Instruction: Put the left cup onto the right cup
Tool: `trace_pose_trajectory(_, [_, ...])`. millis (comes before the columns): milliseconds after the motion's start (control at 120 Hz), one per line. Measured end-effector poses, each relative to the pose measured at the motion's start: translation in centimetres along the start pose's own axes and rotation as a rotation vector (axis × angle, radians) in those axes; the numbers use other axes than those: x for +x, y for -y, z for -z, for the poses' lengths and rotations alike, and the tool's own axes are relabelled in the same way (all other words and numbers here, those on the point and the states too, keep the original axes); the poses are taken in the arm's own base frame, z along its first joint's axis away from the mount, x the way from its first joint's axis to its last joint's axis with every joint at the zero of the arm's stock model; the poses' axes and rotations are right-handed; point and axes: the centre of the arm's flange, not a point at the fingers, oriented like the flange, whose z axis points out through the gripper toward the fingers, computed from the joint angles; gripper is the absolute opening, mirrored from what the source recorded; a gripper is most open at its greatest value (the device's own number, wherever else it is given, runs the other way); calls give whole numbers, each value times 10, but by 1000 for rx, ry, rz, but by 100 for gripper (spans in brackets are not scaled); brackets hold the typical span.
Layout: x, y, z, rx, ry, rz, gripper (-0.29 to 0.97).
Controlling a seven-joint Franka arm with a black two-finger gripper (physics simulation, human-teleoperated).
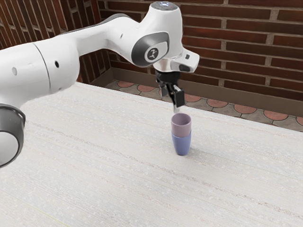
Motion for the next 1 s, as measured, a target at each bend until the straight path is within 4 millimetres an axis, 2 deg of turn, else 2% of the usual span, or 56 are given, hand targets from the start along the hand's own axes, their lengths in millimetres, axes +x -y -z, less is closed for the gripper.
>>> trace_pose_trajectory(442, [-51,19,25,-25,51,90,68])
trace_pose_trajectory(1000, [-107,66,47,-47,126,275,68])
